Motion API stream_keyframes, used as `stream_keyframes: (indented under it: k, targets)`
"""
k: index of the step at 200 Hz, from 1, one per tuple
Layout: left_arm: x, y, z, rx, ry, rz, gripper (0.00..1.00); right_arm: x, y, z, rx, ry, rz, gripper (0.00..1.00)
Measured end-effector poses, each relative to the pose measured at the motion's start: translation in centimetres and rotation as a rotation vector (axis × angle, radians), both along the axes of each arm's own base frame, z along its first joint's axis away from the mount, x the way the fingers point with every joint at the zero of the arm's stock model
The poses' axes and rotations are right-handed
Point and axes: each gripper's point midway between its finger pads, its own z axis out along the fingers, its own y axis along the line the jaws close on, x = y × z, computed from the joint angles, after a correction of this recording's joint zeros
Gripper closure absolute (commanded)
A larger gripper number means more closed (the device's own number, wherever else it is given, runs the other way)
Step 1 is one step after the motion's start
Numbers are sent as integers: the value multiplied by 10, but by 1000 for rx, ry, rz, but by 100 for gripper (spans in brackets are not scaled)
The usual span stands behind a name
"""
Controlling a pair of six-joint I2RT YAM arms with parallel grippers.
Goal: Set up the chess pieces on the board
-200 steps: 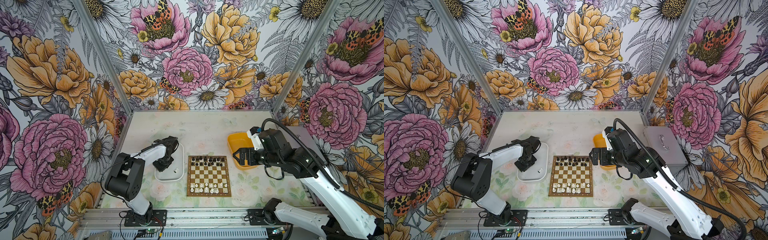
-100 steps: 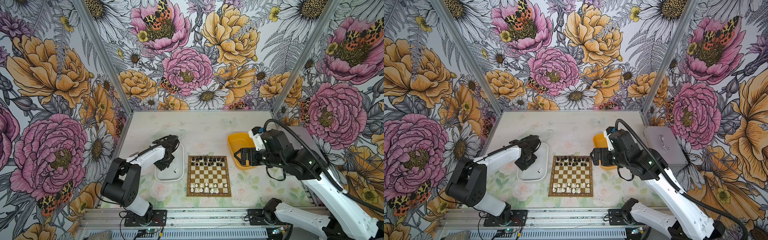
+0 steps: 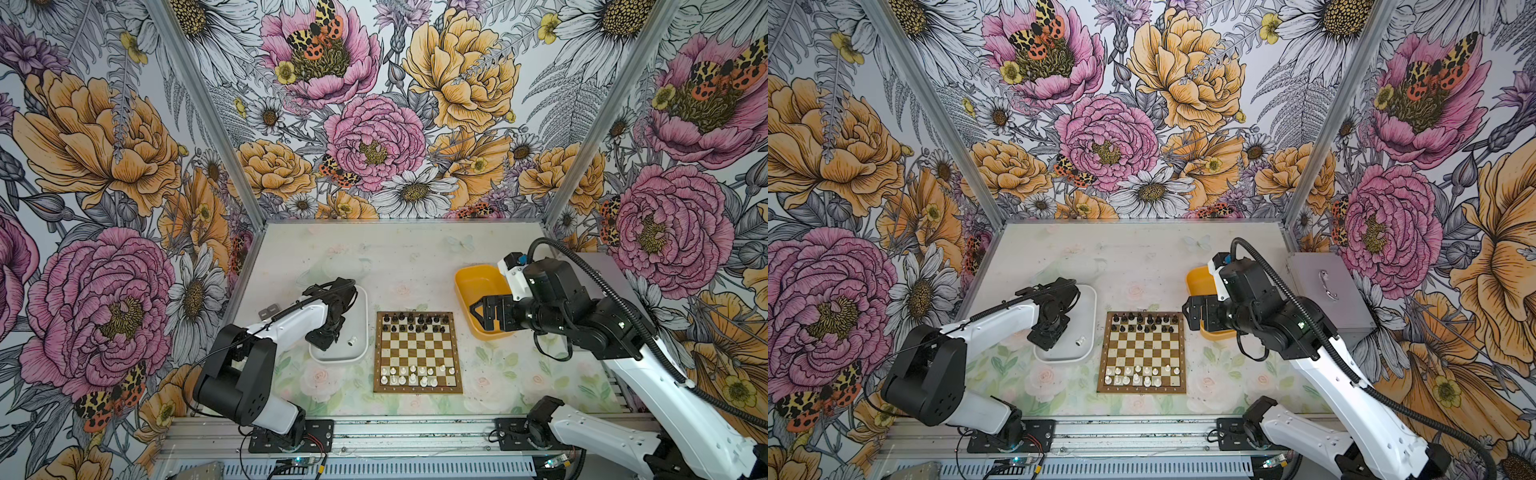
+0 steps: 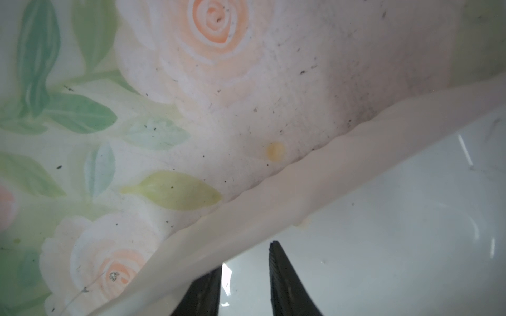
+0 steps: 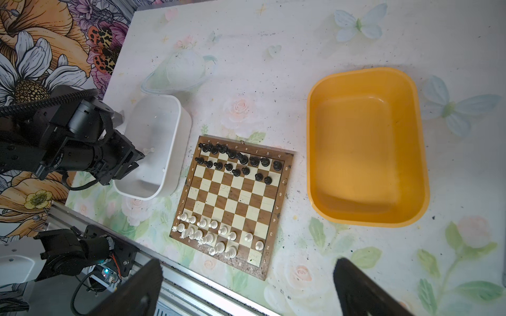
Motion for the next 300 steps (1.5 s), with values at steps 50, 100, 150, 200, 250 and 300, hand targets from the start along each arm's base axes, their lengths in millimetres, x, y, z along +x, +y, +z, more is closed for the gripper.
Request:
stream_keyframes:
  k: [50,100,150,200,250,300]
  targets:
    - [3,6,2,-2,-29,92,58,-1,-7,2,2,-17,-10,0]
    - [10,6,-4,3,-16,143,57,-1,-12,0,-1,-21,-19,0]
    - [20,5,-6,6,-10,155,57,-5,-16,2,9,-34,-28,0]
    - [21,13,-14,9,12,187,60,-7,-19,5,19,-45,-38,0]
    - [18,14,-26,7,59,197,70,-9,-23,8,33,-59,-59,0]
    - [23,13,-25,0,60,175,86,-11,-27,7,40,-60,-76,0]
